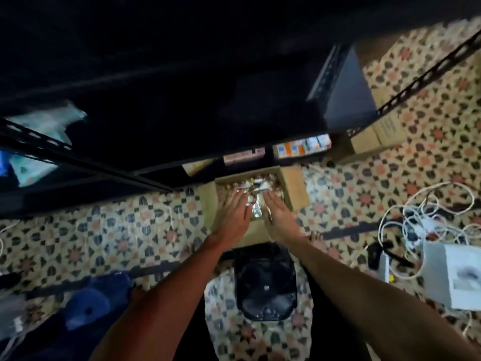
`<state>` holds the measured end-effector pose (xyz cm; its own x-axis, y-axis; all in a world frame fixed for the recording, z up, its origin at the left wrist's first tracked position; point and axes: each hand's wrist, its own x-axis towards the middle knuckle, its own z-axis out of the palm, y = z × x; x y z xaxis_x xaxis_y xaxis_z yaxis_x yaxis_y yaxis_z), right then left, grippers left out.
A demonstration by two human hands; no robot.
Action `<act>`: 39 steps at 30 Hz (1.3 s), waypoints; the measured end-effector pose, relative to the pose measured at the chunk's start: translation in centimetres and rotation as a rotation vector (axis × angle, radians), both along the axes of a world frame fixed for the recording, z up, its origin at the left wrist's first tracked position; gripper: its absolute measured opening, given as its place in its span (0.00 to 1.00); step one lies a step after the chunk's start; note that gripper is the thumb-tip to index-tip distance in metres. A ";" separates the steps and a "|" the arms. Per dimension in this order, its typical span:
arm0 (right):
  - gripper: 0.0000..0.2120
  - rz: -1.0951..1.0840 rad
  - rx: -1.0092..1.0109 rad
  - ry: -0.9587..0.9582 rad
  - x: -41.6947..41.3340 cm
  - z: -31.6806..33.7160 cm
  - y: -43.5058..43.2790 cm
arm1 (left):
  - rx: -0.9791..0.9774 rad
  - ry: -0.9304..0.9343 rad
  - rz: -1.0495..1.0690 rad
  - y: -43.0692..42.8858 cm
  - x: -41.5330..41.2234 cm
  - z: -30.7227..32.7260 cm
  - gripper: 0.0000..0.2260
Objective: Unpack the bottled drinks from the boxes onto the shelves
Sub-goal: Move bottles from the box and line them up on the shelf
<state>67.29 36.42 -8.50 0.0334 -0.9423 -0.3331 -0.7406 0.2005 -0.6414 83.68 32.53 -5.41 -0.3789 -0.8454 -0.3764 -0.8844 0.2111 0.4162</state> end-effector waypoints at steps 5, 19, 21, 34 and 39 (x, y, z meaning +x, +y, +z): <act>0.29 0.074 0.208 0.001 -1.4 -8.4 1.2 | 0.166 -0.074 -0.044 1.0 0.3 -9.1 0.23; 0.28 0.121 0.305 -0.028 -4.2 -27.5 -1.7 | 0.265 -0.218 -0.061 -0.6 -0.9 -29.9 0.19; 0.26 0.137 0.327 -0.031 -4.8 -29.2 -2.6 | 0.277 -0.185 -0.084 -1.5 -1.4 -32.3 0.19; 0.28 0.319 0.280 0.229 -6.8 -41.4 -9.8 | 0.378 -0.218 0.025 -7.7 -3.6 -46.5 0.20; 0.29 0.435 0.179 0.350 -5.5 -45.6 -13.1 | 0.336 -0.238 0.017 -9.0 -2.7 -50.6 0.23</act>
<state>61.83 23.32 -54.13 0.2637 -0.7944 -0.5472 -0.9408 -0.0867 -0.3277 80.95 23.53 -56.02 -0.2351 -0.6660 -0.7079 -0.9665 0.0830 0.2429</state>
